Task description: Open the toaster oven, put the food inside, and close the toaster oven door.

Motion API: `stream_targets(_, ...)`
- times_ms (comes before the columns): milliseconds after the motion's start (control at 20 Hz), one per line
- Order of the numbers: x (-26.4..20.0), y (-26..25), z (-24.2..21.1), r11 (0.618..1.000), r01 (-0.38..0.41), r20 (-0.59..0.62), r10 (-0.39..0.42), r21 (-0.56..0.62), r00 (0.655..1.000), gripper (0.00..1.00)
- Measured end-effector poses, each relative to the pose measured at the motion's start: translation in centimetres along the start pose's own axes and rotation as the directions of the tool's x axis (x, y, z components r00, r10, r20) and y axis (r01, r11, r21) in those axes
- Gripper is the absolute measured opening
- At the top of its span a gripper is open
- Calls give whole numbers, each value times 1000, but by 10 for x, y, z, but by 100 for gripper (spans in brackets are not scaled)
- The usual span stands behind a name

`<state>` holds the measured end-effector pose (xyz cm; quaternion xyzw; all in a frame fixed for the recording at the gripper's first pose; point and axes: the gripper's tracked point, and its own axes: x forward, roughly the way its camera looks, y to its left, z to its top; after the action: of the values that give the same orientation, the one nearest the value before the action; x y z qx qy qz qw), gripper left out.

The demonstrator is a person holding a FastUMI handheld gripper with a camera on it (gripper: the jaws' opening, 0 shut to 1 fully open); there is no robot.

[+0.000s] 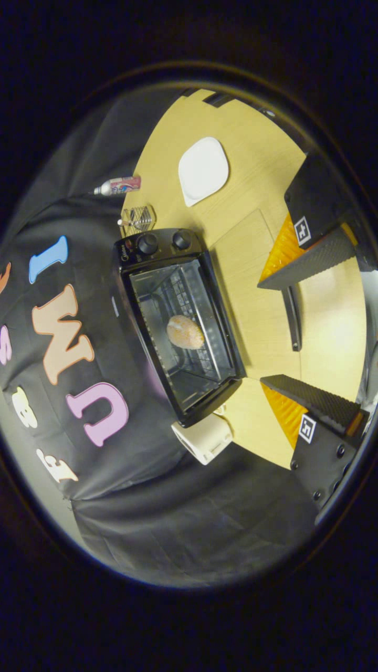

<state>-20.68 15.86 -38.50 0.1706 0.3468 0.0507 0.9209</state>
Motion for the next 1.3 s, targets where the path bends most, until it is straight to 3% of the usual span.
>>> stream_targets(150,-1,-15,-23,998,47,-60,-50,-43,997,100)
stream_targets(500,14,-40,-67,990,77,-183,-98,-118,978,100)
stream_targets(850,26,-61,-90,965,131,-243,-186,-225,952,100)
stream_targets(1300,35,-42,-65,974,100,-204,-142,-203,969,99)
